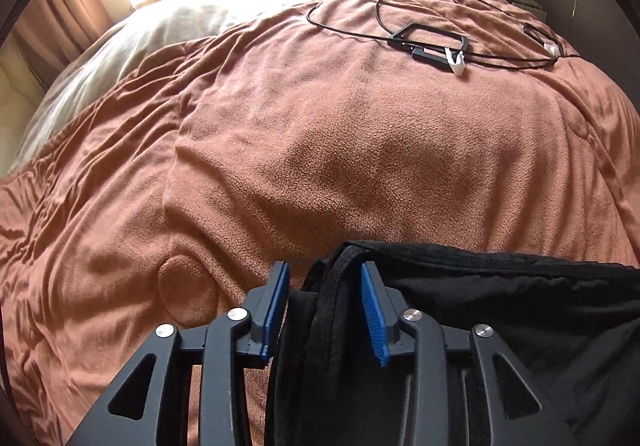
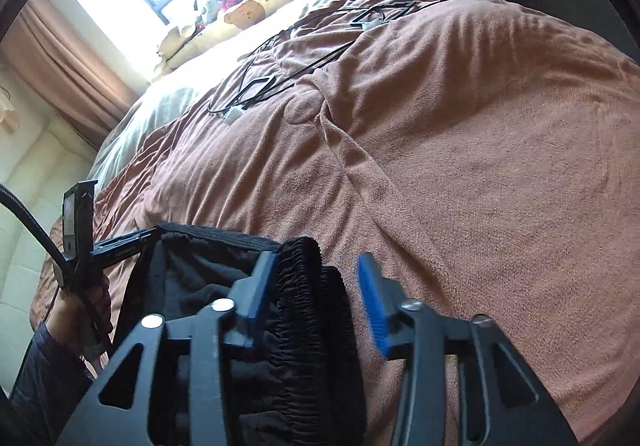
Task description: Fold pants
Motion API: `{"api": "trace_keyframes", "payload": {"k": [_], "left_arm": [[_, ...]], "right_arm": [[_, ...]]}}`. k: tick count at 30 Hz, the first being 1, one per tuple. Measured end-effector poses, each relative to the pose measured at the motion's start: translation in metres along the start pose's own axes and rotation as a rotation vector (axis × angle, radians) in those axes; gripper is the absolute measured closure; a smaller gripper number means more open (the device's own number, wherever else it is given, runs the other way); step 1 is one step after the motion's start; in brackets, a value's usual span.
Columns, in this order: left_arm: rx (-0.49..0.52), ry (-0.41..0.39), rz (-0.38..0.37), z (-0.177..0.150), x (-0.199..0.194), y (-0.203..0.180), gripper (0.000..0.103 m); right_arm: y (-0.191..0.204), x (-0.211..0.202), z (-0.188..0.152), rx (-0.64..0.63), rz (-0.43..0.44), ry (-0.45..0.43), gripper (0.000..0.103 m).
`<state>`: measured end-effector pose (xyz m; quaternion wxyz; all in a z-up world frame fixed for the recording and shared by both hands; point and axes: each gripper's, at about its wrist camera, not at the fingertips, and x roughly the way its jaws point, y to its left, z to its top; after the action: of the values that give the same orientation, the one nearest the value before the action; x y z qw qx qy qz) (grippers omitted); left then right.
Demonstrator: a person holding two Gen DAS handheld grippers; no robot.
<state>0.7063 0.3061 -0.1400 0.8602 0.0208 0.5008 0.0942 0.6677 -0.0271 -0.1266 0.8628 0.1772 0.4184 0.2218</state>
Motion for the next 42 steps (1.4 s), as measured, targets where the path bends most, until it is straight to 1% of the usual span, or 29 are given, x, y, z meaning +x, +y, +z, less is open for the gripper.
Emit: {"api": "trace_keyframes", "payload": {"k": [1,2,3,8,10,12,15,17,21,26,30,33,36,39,42], "left_arm": [[-0.016,-0.005,-0.009,0.0,-0.006,0.003,0.05],[-0.028,-0.013,-0.017,-0.002,-0.013,0.006,0.045],[-0.032,-0.02,-0.019,-0.003,-0.021,0.008,0.043],[-0.019,-0.038,-0.01,-0.017,-0.061,0.015,0.041],[-0.025,-0.049,-0.004,-0.025,-0.079,0.018,0.037],[-0.034,-0.063,-0.002,-0.034,-0.095,0.021,0.03],[-0.039,-0.068,0.002,-0.047,-0.116,0.023,0.03],[-0.042,-0.068,0.003,-0.056,-0.128,0.025,0.03],[-0.079,-0.071,-0.012,-0.08,-0.148,0.03,0.03],[-0.127,-0.062,-0.025,-0.112,-0.163,0.034,0.03],[-0.166,-0.047,-0.054,-0.136,-0.17,0.035,0.029],[-0.182,-0.043,-0.049,-0.154,-0.177,0.033,0.024],[-0.218,-0.052,-0.076,-0.172,-0.188,0.031,0.024],[-0.244,-0.061,-0.058,-0.188,-0.197,0.028,0.024],[-0.28,-0.072,-0.075,-0.202,-0.203,0.027,0.024]], "right_arm": [[-0.001,-0.005,0.0,0.009,0.013,-0.014,0.043],[-0.002,-0.008,0.0,0.015,0.027,-0.019,0.043],[-0.003,-0.01,0.001,0.018,0.036,-0.015,0.043],[-0.006,-0.019,-0.006,0.02,0.05,0.0,0.043],[-0.009,-0.023,-0.008,0.033,0.068,0.009,0.043],[-0.007,-0.028,-0.009,0.023,0.067,0.013,0.043],[-0.005,-0.034,-0.009,0.01,0.048,0.027,0.043],[-0.002,-0.038,-0.01,0.003,0.052,0.035,0.043],[0.002,-0.046,-0.011,-0.018,0.051,0.05,0.043],[0.004,-0.057,-0.02,-0.036,0.053,0.084,0.043],[0.002,-0.068,-0.026,-0.047,0.053,0.103,0.043],[-0.001,-0.071,-0.034,-0.027,0.058,0.13,0.043],[-0.003,-0.07,-0.041,-0.014,0.07,0.164,0.043],[-0.003,-0.069,-0.044,0.0,0.095,0.18,0.043],[-0.008,-0.069,-0.048,0.036,0.129,0.181,0.043]]}}
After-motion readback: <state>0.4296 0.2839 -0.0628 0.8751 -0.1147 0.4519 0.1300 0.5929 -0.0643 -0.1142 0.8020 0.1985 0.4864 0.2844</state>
